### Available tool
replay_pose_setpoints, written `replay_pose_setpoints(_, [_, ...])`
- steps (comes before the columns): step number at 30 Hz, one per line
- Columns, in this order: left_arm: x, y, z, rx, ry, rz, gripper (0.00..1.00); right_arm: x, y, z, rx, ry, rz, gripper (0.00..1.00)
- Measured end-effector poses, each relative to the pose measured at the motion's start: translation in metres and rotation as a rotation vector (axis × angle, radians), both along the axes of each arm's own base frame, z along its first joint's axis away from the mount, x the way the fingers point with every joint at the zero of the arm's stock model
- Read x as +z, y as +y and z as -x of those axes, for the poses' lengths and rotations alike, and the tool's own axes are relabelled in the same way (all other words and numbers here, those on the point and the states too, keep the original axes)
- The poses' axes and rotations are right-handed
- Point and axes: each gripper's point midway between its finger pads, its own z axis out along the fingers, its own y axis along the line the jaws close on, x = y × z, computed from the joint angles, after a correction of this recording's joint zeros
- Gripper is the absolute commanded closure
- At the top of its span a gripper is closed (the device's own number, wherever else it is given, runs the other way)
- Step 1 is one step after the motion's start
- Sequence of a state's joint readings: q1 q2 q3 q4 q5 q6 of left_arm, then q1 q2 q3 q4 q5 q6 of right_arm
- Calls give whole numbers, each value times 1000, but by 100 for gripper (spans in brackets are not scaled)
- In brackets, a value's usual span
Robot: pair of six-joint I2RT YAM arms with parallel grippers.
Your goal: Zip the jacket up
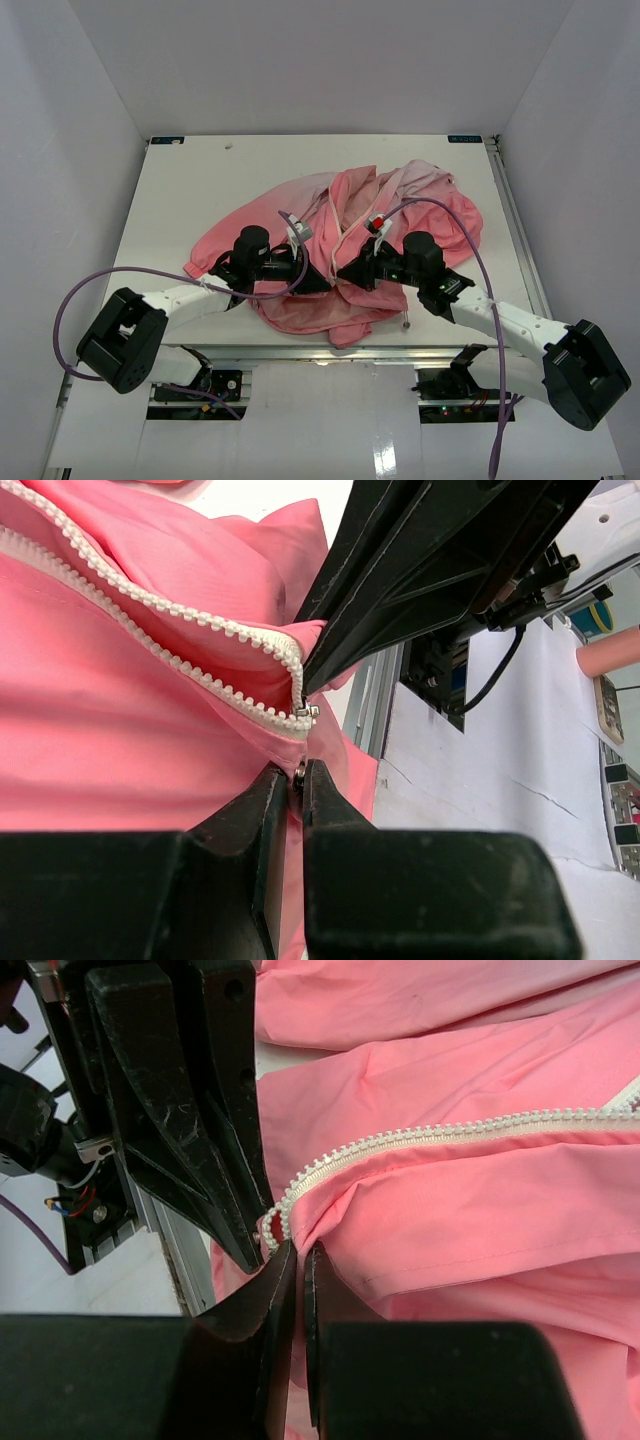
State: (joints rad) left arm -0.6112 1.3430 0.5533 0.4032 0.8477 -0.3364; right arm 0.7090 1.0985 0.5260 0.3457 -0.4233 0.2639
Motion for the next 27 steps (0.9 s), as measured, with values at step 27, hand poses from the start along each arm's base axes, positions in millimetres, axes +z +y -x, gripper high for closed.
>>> replay_pose_setpoints(27, [11, -5, 0, 38, -52, -32, 64, 14, 5, -1, 0, -1, -81, 92])
